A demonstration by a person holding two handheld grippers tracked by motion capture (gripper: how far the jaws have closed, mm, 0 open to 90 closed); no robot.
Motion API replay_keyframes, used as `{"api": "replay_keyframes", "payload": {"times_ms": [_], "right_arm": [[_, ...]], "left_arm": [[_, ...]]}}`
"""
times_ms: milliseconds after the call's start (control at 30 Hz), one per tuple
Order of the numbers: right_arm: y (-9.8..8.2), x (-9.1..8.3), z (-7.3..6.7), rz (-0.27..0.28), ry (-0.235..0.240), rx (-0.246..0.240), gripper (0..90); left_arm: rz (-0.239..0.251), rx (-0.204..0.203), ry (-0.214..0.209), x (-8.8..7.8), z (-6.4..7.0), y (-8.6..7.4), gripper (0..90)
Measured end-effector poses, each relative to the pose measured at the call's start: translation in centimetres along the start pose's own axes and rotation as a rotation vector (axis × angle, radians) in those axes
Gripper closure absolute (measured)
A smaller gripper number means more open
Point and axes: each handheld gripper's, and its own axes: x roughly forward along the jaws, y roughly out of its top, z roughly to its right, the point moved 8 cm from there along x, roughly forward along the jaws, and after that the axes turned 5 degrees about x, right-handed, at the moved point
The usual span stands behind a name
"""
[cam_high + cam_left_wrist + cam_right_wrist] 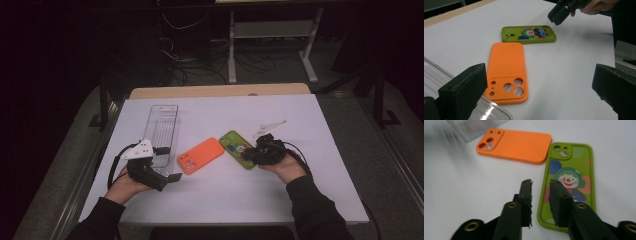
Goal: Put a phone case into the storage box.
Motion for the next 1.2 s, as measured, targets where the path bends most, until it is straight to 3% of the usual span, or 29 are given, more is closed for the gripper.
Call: {"api": "replay_keyframes", "payload": {"times_ms": [133,300,433,767,833,1100,1200], "right_arm": [[-0.2,-1.6,0.7,0.092,-0.020,-0.006,51.7],[-1.0,-2.5,1.6,0.121,-0.068,0.005,31.2],[-1.4,-2.7,2.0,0.151,-0.064,0.012,15.8],[-2.9,-3.0,2.6,0.122,-0.087,0.030,1.2],[-2.8,-3.1,2.7,0.125,-0.090,0.025,0.9],[-2.8,-3.3,2.5,0.142,-0.094,0.009,0.0],[-2.3,-3.2,2.5,0.120,-0.113,-0.010,0.0]], "left_arm": [[0.003,0.002,0.002,0.0,-0.1,0.0,0.0],[0.001,0.006,0.004,0.0,0.0,-0.1,0.0],[-0.002,0.007,0.006,0.0,0.0,-0.2,0.0],[-0.012,0.011,0.010,-0.2,0.0,-0.3,0.0],[-0.007,-0.002,0.006,-0.1,0.1,-0.3,0.0],[-0.005,0.009,0.007,-0.1,-0.1,-0.3,0.0],[-0.007,0.003,0.009,-0.1,-0.1,-0.4,0.0]]}}
